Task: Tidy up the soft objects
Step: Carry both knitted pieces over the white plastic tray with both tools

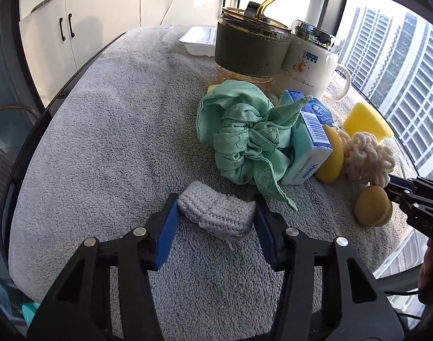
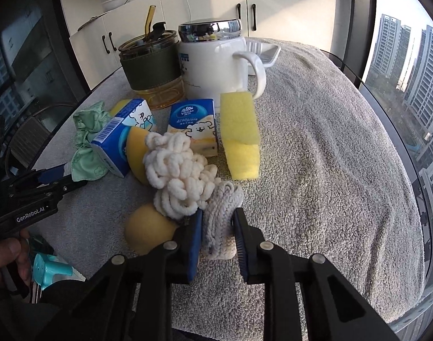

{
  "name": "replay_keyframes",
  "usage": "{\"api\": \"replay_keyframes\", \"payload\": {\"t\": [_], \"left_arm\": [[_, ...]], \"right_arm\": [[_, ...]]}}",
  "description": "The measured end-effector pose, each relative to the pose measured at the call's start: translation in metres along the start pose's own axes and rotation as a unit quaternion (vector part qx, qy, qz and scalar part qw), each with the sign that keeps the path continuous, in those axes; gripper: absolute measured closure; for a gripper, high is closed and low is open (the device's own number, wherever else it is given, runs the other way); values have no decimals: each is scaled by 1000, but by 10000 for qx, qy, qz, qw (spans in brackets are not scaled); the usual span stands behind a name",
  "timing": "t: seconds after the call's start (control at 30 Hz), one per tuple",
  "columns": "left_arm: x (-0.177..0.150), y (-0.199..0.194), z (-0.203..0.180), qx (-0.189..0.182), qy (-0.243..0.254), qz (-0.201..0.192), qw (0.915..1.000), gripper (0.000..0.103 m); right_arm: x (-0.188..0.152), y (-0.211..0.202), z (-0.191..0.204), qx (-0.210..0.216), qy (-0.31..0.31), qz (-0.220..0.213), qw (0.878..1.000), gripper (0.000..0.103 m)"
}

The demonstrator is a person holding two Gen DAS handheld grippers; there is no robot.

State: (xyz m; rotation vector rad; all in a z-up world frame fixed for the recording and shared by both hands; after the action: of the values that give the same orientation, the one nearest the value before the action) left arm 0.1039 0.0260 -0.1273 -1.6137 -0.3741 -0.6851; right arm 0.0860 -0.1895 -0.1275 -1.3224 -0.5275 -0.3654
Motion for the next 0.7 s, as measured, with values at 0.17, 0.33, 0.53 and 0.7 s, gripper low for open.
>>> {"api": "replay_keyframes", "payload": {"t": [0.17, 0.33, 0.53, 0.7], "left_arm": [[4, -9, -7, -10, 101, -204, 9997, 55], [3, -11, -11, 12, 166, -241, 9996, 55], [0, -17, -8, 18, 128, -294, 9995, 55], [-3, -23, -6, 22, 98, -345, 9994, 55]], "right_arm": [[1, -4, -1, 16, 25, -38, 10000, 79], [1, -8, -3, 11, 46, -54, 10000, 80], [2, -17, -4, -45, 53, -103, 9999, 80], [3, -25, -5, -99, 46, -162, 9998, 80]]}}
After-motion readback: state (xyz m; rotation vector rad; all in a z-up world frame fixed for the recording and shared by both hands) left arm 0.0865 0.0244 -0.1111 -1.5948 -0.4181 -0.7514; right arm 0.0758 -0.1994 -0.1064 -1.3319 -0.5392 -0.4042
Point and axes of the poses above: each gripper's, at about its wrist camera, not at the fingertips, and y roughly the way its jaws point, z to its left, x to its top, the point moved 10 cm from there along y, roughly the way its jaws point, and after that the axes turned 7 degrees about y, right-handed, at the moved point
